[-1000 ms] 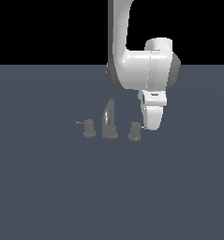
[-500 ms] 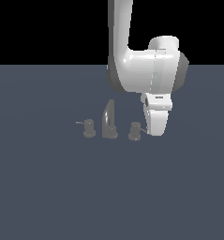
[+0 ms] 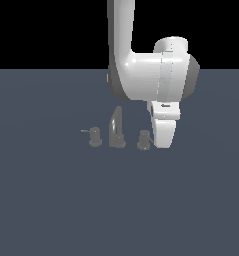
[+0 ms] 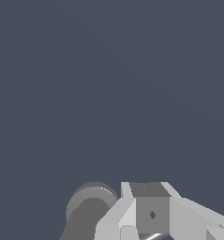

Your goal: Turn on the faucet by rotating a designated handle.

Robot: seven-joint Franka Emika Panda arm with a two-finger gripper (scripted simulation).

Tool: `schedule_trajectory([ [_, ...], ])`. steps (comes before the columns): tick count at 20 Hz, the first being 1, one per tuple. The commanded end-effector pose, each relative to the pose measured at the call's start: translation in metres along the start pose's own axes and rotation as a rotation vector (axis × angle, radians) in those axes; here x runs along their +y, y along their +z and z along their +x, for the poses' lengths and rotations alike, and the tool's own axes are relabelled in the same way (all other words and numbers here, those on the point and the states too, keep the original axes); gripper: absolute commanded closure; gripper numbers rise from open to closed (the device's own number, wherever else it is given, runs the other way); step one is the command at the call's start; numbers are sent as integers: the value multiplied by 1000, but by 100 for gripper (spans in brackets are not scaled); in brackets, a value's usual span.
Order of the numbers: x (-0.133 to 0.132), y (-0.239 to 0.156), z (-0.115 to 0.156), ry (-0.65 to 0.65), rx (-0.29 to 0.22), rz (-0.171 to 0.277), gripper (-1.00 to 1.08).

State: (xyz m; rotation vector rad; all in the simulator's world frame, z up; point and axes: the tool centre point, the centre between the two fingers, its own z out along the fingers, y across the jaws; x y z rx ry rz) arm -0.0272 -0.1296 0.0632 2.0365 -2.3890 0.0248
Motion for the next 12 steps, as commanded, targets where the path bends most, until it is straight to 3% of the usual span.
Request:
schedule_trajectory([
  [1, 9, -1, -30, -34, -11, -9, 108],
  [2, 9, -1, -30, -34, -11, -9, 108],
  [3, 5, 0, -5, 0, 0, -2, 108],
  [12, 2, -1, -67, -33, -11, -10, 108],
])
